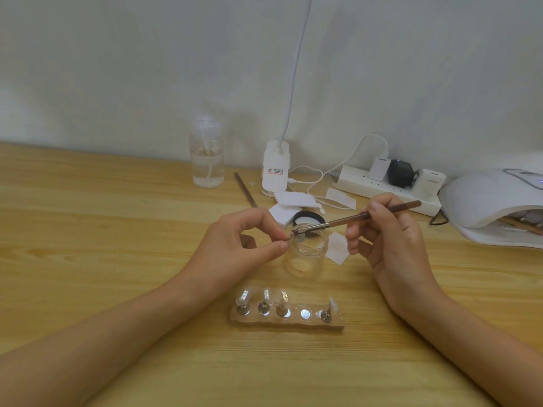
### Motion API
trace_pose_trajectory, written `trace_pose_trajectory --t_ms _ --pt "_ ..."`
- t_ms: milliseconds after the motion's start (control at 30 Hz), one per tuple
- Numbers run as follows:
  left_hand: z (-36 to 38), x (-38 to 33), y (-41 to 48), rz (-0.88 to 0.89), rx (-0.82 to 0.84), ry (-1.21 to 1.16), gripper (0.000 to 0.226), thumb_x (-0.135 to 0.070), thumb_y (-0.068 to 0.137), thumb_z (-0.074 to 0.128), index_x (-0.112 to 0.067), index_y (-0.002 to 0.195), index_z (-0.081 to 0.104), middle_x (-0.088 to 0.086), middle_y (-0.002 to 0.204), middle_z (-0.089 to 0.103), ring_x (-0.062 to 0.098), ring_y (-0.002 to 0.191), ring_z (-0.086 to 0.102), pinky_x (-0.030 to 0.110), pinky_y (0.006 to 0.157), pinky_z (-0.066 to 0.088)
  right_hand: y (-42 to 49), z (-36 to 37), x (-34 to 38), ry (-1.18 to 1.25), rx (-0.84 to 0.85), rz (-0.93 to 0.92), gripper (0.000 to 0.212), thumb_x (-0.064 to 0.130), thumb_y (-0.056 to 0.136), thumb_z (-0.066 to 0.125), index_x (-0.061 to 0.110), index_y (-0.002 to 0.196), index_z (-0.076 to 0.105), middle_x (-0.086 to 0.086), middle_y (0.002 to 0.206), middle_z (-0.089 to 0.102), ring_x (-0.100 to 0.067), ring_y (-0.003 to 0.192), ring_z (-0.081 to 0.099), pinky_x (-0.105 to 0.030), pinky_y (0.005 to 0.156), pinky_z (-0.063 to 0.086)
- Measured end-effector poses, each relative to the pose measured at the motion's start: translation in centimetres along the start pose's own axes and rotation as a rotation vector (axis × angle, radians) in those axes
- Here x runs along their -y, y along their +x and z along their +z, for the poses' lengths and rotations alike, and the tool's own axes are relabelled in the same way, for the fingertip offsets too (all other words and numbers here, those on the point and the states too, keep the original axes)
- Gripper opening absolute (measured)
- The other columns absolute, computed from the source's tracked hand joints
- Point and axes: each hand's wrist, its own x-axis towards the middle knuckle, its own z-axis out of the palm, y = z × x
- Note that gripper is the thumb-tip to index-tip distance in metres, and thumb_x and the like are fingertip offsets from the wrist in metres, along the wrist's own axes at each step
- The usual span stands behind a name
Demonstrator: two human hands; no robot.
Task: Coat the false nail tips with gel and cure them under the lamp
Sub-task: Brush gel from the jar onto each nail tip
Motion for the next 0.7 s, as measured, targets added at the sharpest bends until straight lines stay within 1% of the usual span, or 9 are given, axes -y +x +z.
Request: trace_pose_trajectory --t_ms 67,133,200,300,400,500,567,700 --pt "-0.01 0.03 0.0 0.003 0.001 -0.005 0.012 -0.019 0.081 0.078 -0.025 0.077 0.069 -0.012 0.09 0.072 0.01 0.051 0.043 0.022 0.055 0.04 0.06 -0.07 -0.08 -0.029 -0.034 0.017 0.022 0.018 0.103 0.045 0.017 0.083 0.053 -0.002 0.063 0.062 -0.013 0.057 0.059 -0.023 0.051 0.05" --pt "0.0 0.02 -0.01 0.005 0.0 -0.006 0.012 -0.018 0.081 0.079 -0.024 0.077 0.069 -0.013 0.086 0.071 0.008 0.049 0.041 0.019 0.052 0.039 0.08 -0.19 -0.04 0.011 -0.054 0.016 0.023 0.018 0.103 0.045 0.018 0.081 0.054 -0.002 0.062 0.061 -0.012 0.057 0.058 -0.022 0.051 0.049" --pt "-0.02 0.02 0.01 0.006 -0.003 -0.002 0.011 -0.018 0.08 0.079 -0.023 0.077 0.069 -0.011 0.086 0.071 0.008 0.049 0.041 0.018 0.051 0.039 0.04 -0.04 0.07 0.033 -0.022 -0.006 0.024 0.018 0.103 0.044 0.019 0.081 0.054 -0.002 0.062 0.061 -0.012 0.057 0.058 -0.022 0.051 0.049" --pt "-0.04 0.05 0.05 0.001 -0.006 -0.002 0.012 -0.018 0.08 0.079 -0.023 0.077 0.069 -0.009 0.089 0.072 0.008 0.049 0.041 0.018 0.051 0.039 0.0 0.03 -0.06 -0.032 -0.009 -0.002 0.023 0.017 0.104 0.043 0.018 0.083 0.053 -0.002 0.062 0.062 -0.013 0.058 0.06 -0.023 0.051 0.05" --pt "0.01 -0.01 0.03 0.004 -0.006 0.0 0.013 -0.017 0.081 0.079 -0.023 0.076 0.069 -0.012 0.086 0.071 0.009 0.049 0.04 0.018 0.051 0.038 0.07 -0.18 0.0 -0.008 -0.045 0.005 0.025 0.017 0.104 0.044 0.018 0.081 0.053 -0.003 0.061 0.061 -0.013 0.056 0.059 -0.023 0.05 0.049" --pt "0.01 -0.03 -0.04 0.01 -0.011 0.01 0.012 -0.017 0.081 0.079 -0.023 0.077 0.069 -0.016 0.082 0.069 0.008 0.049 0.04 0.017 0.051 0.038 0.01 0.02 0.08 0.01 0.011 -0.027 0.024 0.017 0.103 0.043 0.018 0.082 0.053 -0.001 0.062 0.061 -0.012 0.058 0.059 -0.023 0.051 0.05" --pt "-0.03 -0.05 -0.12 0.013 -0.012 0.014 0.011 -0.017 0.081 0.079 -0.021 0.078 0.069 -0.018 0.081 0.068 0.008 0.049 0.04 0.016 0.051 0.037 0.04 0.07 0.01 -0.019 0.007 -0.019 0.023 0.016 0.103 0.043 0.018 0.082 0.052 -0.001 0.062 0.061 -0.012 0.058 0.06 -0.023 0.051 0.05" --pt "0.0 -0.19 -0.16 0.013 -0.004 0.005 0.01 -0.016 0.081 0.078 -0.02 0.079 0.069 -0.017 0.086 0.07 0.011 0.051 0.041 0.017 0.051 0.038 0.14 -0.17 0.12 0.036 -0.047 0.004 0.023 0.017 0.103 0.044 0.017 0.081 0.052 -0.003 0.061 0.06 -0.012 0.055 0.057 -0.022 0.05 0.048"
